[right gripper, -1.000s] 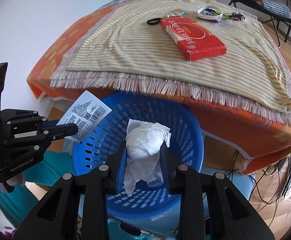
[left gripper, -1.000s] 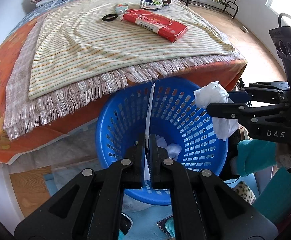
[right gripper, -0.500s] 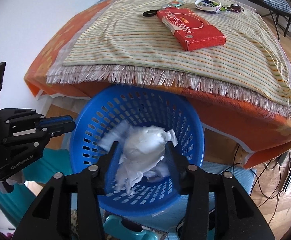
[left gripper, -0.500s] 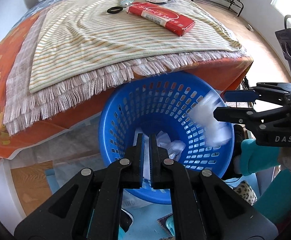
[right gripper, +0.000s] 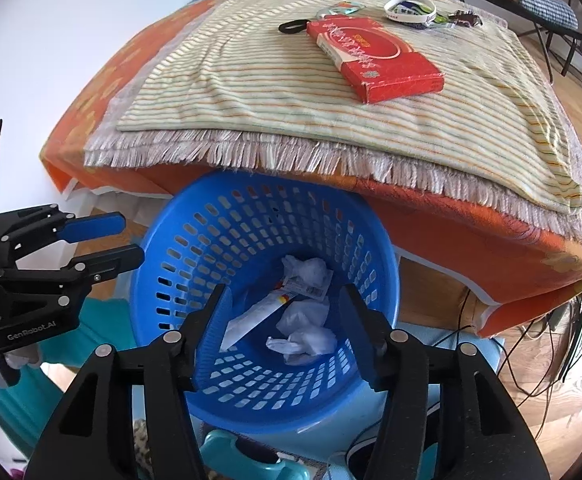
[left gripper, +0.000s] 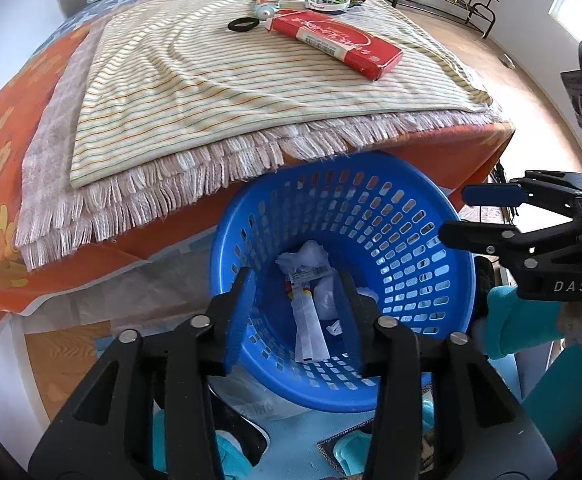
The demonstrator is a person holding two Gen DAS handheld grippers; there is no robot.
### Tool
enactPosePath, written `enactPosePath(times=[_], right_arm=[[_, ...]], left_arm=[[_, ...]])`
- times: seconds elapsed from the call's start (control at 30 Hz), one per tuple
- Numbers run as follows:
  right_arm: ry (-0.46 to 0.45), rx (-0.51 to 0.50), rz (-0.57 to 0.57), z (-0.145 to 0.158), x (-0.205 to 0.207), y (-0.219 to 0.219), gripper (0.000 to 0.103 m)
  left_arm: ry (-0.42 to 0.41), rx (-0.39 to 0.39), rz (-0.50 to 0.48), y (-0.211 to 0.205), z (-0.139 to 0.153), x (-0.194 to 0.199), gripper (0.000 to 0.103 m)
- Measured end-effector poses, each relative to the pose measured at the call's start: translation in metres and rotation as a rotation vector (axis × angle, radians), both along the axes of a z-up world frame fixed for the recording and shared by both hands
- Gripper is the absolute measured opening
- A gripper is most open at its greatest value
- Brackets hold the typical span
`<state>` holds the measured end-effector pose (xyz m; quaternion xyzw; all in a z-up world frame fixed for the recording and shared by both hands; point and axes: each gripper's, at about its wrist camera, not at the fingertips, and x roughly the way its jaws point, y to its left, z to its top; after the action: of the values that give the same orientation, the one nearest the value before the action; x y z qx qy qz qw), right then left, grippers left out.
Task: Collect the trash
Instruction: 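Open both tools to drop the card and tissue into the basket, then move both tools back over the towel toward the red box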
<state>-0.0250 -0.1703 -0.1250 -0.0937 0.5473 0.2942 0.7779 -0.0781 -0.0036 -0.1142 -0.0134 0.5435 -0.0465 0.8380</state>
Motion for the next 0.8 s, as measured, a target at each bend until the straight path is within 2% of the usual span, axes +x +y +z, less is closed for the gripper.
enactPosePath(times=[0.17, 0.23, 0.33, 0.63, 0.8], right_arm=[[-0.034, -0.033, -0.023, 0.005, 0.004, -0.001, 0.058], [-0.048, -0.060, -0.031, 0.006, 0.005, 0.000, 0.064], [-0.067, -0.080, -0.039, 0.007, 0.007, 0.000, 0.067], [-0.069, -0.069, -0.046, 0.011, 0.013, -0.003, 0.067], [-0.103, -0.019, -0.057, 0.021, 0.021, -0.009, 0.067]], left_arm=[[-0.013, 0.000, 0.011, 0.003, 0.004, 0.002, 0.052], [-0.015, 0.002, 0.014, 0.003, 0.005, 0.004, 0.054], [-0.019, 0.009, 0.012, 0.002, 0.006, 0.006, 0.056], [-0.027, 0.017, 0.010, 0.003, 0.012, 0.015, 0.056], [-0.051, 0.017, 0.014, 0.004, 0.026, 0.027, 0.056]])
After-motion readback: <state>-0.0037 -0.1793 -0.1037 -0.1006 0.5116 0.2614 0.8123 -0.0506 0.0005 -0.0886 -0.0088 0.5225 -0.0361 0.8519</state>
